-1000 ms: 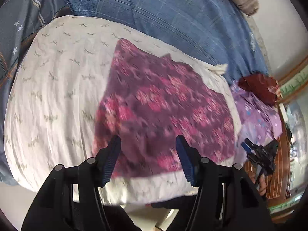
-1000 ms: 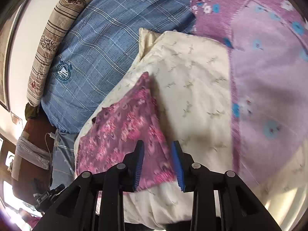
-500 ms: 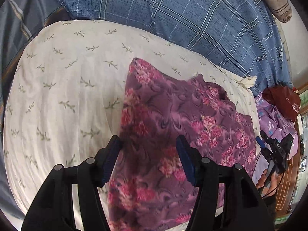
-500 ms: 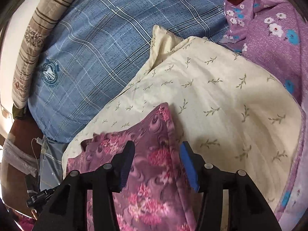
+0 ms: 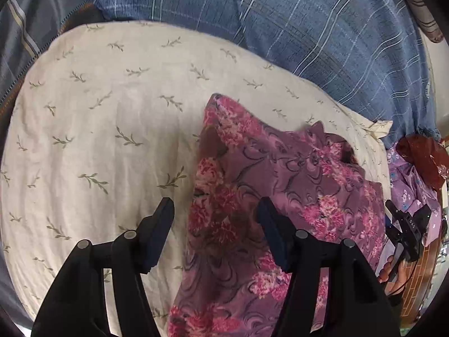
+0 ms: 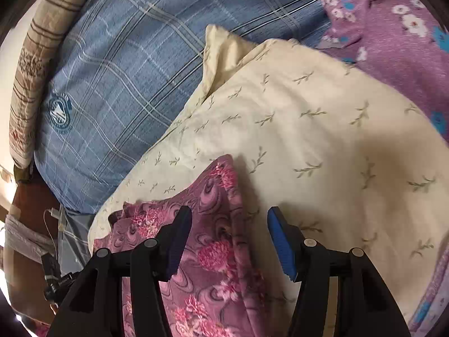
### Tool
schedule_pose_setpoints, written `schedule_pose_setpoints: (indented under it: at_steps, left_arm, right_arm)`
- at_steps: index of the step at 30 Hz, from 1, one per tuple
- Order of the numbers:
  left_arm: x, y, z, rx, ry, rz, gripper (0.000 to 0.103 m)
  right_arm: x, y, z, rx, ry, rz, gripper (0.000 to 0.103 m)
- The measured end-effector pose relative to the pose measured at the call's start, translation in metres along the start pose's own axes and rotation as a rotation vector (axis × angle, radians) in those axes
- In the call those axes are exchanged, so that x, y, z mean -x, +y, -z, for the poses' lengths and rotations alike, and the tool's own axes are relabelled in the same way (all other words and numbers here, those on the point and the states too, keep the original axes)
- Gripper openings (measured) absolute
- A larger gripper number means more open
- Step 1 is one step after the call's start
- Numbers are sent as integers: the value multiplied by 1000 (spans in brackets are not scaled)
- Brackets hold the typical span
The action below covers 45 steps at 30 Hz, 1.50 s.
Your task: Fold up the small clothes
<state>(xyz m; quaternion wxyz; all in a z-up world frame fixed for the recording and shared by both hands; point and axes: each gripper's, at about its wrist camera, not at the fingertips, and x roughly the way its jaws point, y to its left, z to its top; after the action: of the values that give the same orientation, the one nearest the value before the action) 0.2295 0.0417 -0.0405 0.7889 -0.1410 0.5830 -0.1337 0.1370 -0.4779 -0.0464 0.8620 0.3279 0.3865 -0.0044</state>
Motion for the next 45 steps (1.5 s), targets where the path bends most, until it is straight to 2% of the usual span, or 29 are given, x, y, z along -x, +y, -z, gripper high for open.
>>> schedule_pose_setpoints:
  at_steps: [2, 3, 4, 5, 7, 8, 9, 10, 11, 12, 14, 16, 18, 20, 21, 23, 24, 28, 29, 31, 34, 38, 42, 45]
  left_arm:
    - [-8, -1, -2, 14, 23, 18, 61]
    - [-8, -3, -3, 16, 23, 34, 61]
    - [-8, -7, -5, 15, 16, 53, 61]
    - [-6, -12, -8, 10, -1, 63, 60]
    - [-2, -18, -14, 4, -43, 67, 47]
    - [-3, -20, -17, 0, -56, 61, 43]
    - [-7, -21, -21, -8, -63, 25, 37]
    - [-14, -22, -24, -15, -59, -19, 27]
    - [-22, -21, -26, -21, -52, -61, 24]
    - [-25, -20, -26, -17, -47, -69, 25]
    - [-17, -20, -22, -1, -80, -68, 25]
    - [-2, -24, -15, -15, -120, -93, 25]
    - [9, -29, -10, -43, -143, -119, 26]
    - [24, -32, -3, -65, -170, -126, 36]
    - [31, -33, 2, -71, -179, -128, 46]
    - [41, -36, 9, -81, -198, -133, 52]
    - [46, -36, 14, -87, -206, -134, 55]
    - [60, -40, 34, -114, -210, -154, 60]
    - [63, -40, 39, -118, -212, -156, 61]
    - [67, -42, 48, -121, -217, -165, 64]
    - [76, -42, 61, -132, -231, -185, 68]
    - [89, -40, 74, -148, -248, -225, 72]
    - [103, -11, 91, -45, -224, -176, 73]
    - [106, 16, 113, 64, -179, -76, 73]
  right_arm:
    - [-9, 5, -1, 12, 3, 2, 58]
    - [-13, 8, -1, 28, 10, -16, 55]
    - [-19, 14, -2, 57, 28, -32, 34]
    - [-21, 21, -3, 87, 32, -24, 8]
    - [-15, 33, -5, 136, -4, -52, 9]
    - [-10, 36, -5, 143, -29, -64, 9]
    - [-6, 37, -6, 151, -52, -64, 9]
    - [-8, 36, -6, 153, -60, -46, 9]
    - [-15, 34, -6, 158, -38, -10, 9]
    - [-25, 31, -5, 163, -8, 32, 9]
    - [-37, 25, 0, 161, 29, 77, 13]
    - [-26, 29, 2, 156, -8, 85, 22]
    - [-11, 34, 3, 150, -45, 79, 22]
    - [5, 40, 6, 158, -74, 90, 24]
    - [13, 43, 9, 165, -84, 86, 27]
    - [25, 50, 17, 173, -90, 56, 41]
    - [31, 54, 23, 178, -89, 42, 44]
    - [43, 71, 58, 227, -50, 13, 57]
    - [43, 75, 68, 238, -35, 8, 64]
    - [44, 85, 89, 273, -9, 5, 67]
    - [43, 102, 115, 345, 18, 32, 78]
    - [43, 115, 142, 416, 50, 64, 84]
    - [42, 116, 159, 460, 60, 141, 86]
    - [42, 111, 166, 491, 57, 175, 86]
